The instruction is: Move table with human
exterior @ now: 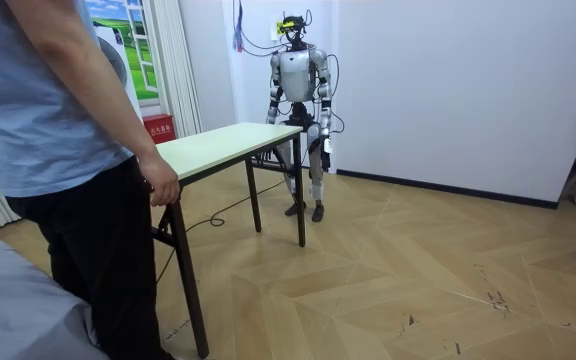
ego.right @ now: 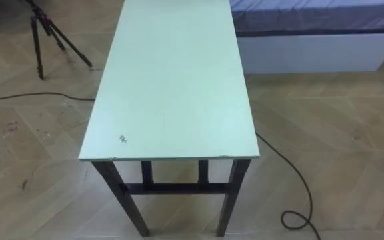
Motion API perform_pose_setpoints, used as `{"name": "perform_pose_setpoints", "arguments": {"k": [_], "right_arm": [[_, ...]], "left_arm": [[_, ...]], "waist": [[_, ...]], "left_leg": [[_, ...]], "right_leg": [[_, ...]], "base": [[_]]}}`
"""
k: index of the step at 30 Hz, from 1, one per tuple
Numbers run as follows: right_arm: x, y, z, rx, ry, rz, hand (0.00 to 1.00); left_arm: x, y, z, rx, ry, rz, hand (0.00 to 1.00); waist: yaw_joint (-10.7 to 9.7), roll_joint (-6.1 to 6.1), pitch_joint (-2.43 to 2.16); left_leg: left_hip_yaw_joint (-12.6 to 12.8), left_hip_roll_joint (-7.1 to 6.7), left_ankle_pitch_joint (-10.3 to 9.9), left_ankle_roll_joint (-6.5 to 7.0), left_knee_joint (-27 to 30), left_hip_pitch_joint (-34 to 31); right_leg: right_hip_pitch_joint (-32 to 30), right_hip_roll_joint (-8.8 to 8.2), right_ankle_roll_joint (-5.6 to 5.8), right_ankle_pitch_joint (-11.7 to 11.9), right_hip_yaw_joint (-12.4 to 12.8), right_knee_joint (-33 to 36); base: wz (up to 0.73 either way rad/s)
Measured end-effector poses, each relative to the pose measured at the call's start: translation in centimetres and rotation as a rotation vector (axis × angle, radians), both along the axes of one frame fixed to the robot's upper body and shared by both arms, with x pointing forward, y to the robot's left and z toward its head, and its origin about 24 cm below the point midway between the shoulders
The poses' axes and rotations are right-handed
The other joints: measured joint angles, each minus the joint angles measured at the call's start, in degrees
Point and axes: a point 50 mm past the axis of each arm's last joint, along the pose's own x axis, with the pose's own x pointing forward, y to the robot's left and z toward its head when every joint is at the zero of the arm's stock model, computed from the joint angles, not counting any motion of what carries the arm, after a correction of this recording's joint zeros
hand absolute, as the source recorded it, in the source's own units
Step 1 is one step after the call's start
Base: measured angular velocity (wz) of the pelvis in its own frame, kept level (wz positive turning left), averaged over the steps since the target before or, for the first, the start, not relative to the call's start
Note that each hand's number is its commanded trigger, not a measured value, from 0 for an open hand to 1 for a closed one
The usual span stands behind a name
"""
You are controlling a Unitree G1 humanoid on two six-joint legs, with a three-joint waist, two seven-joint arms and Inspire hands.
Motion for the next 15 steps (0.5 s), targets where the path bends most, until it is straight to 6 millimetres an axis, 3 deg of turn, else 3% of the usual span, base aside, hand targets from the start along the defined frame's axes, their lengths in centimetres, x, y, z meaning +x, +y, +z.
{"name": "perform_pose_setpoints", "arguments": {"k": [7, 15], "right_arm": [[-1.17, 0.14, -0.26, 0.018, 0.048, -0.005, 0.00], [-1.04, 0.27, -0.25, 0.041, 0.042, 0.006, 0.00]], "left_arm": [[-0.83, 0.46, -0.09, -0.008, 0.018, 0.102, 0.00], [-0.98, 0.47, -0.12, -0.018, 0.022, 0.112, 0.00]], "waist": [[0.71, -0.27, -0.14], [1.16, -0.60, -0.16]], "left_leg": [[-0.01, -0.14, 0.01, 0.01, 0.00, 0.22], [0.02, -0.53, 0.01, 0.01, -0.16, 0.37]], "right_leg": [[-0.15, -0.01, 0.19, -0.13, 0.51, 0.12], [0.56, -0.10, 0.25, -0.16, 0.26, -0.18]], "base": [[-0.01], [0.02]]}}
